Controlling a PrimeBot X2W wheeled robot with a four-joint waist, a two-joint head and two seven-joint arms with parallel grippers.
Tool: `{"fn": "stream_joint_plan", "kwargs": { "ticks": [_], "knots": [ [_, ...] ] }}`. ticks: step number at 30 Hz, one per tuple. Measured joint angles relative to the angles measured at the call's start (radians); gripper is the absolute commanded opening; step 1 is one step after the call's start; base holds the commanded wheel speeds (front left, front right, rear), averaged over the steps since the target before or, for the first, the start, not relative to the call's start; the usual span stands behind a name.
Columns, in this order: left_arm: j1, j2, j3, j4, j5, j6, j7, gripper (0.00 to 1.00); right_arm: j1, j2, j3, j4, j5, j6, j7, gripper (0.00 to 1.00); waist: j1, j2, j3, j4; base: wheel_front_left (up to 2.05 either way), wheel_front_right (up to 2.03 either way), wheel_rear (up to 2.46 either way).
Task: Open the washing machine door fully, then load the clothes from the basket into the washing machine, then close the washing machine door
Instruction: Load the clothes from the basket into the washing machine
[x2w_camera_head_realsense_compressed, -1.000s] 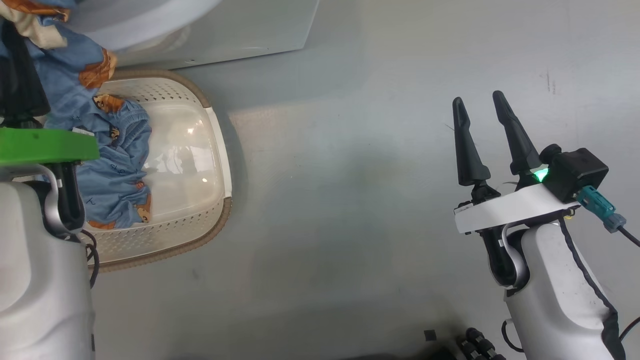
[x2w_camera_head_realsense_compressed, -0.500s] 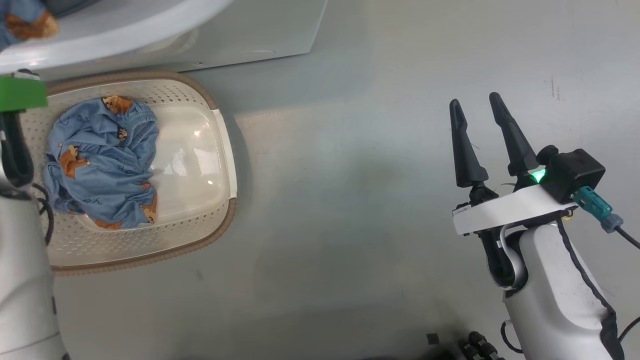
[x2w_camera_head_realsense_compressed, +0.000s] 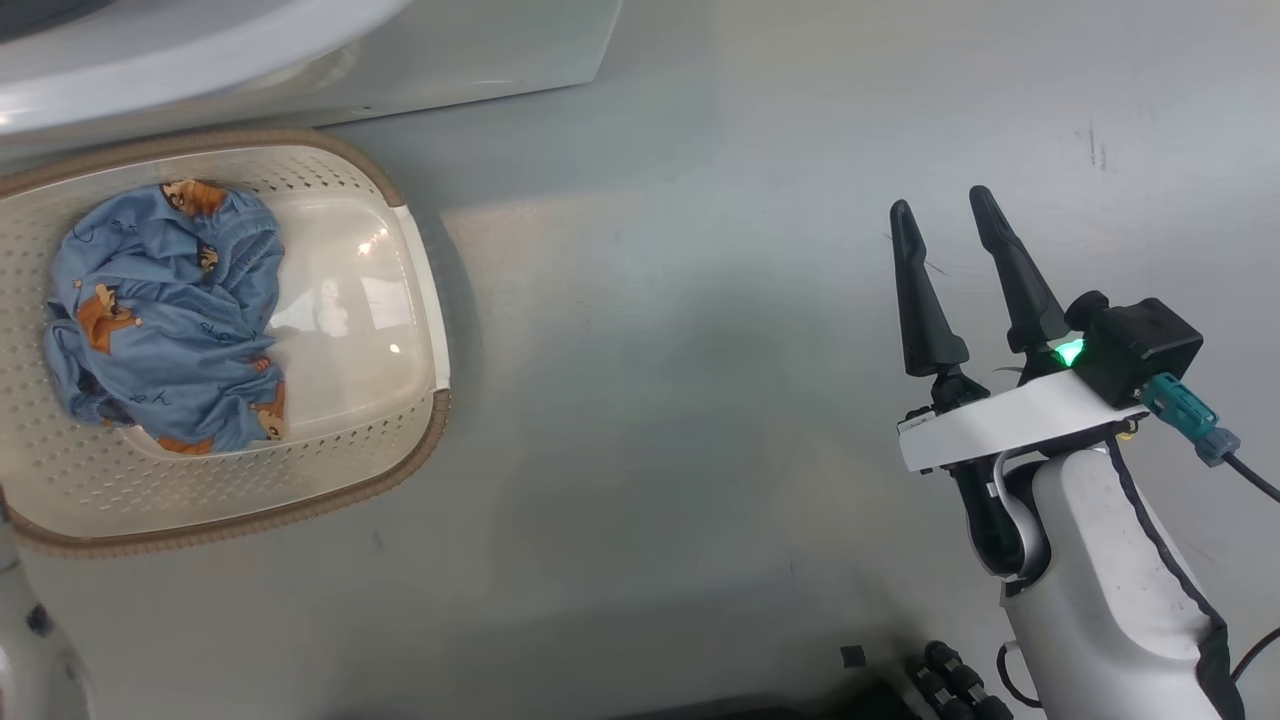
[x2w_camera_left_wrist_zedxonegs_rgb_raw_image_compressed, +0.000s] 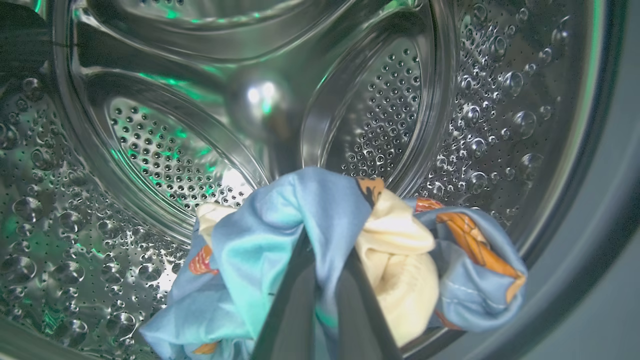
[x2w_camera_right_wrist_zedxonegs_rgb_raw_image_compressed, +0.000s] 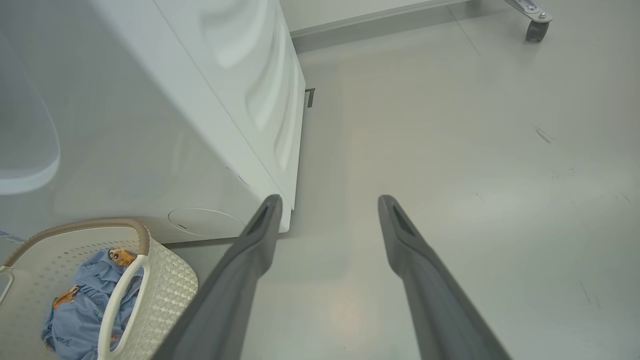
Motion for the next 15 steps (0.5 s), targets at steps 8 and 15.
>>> {"fn": "stream_joint_plan", "kwargs": {
  "ticks": [8, 15],
  "knots": [
    [-0.123, 0.039, -0.003, 0.055, -0.01, -0.008, 0.055, 0.0, 0.0, 0.0, -0.004, -0.006, 0.0, 0.0, 0.0, 1.0, 0.0, 0.0, 0.036, -0.011, 0.0, 0.0, 0.0],
    [-0.241, 0.046, -0.011, 0.086, -0.026, -0.009, 0.091, 0.0, 0.0, 0.0, 0.004, -0.015, 0.0, 0.0, 0.0, 1.0, 0.0, 0.0, 0.083, -0.015, 0.0, 0.0, 0.0]
  ]
}}
